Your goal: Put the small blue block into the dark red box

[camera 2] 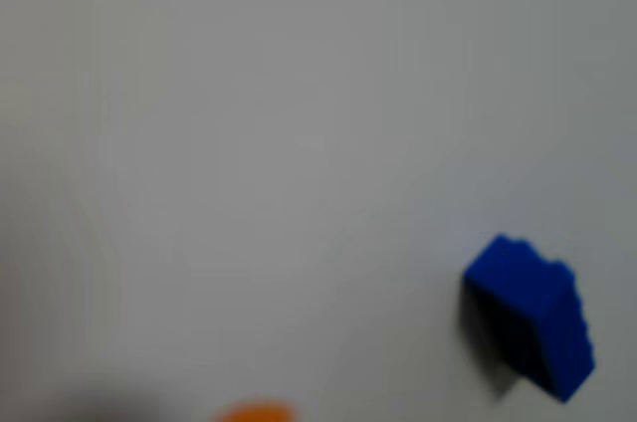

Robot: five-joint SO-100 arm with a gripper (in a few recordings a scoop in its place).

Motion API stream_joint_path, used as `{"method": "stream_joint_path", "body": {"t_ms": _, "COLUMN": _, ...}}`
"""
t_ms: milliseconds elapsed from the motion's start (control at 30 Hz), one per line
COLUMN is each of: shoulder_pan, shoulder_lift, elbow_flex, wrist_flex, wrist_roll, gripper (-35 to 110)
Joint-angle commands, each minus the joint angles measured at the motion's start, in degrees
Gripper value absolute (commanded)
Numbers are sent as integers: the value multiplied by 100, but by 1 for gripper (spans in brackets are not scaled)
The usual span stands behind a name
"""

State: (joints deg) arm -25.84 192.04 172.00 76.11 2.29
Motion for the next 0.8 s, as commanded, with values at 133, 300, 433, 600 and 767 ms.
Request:
{"method": "stream_joint_path", "body": {"t_ms": 133, "shoulder_pan": 105, "shoulder_lift": 35, "elbow_flex": 18, "wrist_flex": 114, "wrist_roll": 18, "gripper": 0}}
{"method": "stream_joint_path", "body": {"t_ms": 300, "shoulder_pan": 97, "shoulder_lift": 35, "elbow_flex": 18, "wrist_flex": 114, "wrist_roll": 18, "gripper": 0}}
{"method": "stream_joint_path", "body": {"t_ms": 433, "shoulder_pan": 97, "shoulder_lift": 35, "elbow_flex": 18, "wrist_flex": 114, "wrist_roll": 18, "gripper": 0}}
{"method": "stream_joint_path", "body": {"t_ms": 600, "shoulder_pan": 79, "shoulder_lift": 35, "elbow_flex": 18, "wrist_flex": 114, "wrist_roll": 0, "gripper": 0}}
{"method": "stream_joint_path", "body": {"t_ms": 767, "shoulder_pan": 167, "shoulder_lift": 35, "elbow_flex": 18, "wrist_flex": 114, "wrist_roll": 0, "gripper": 0}}
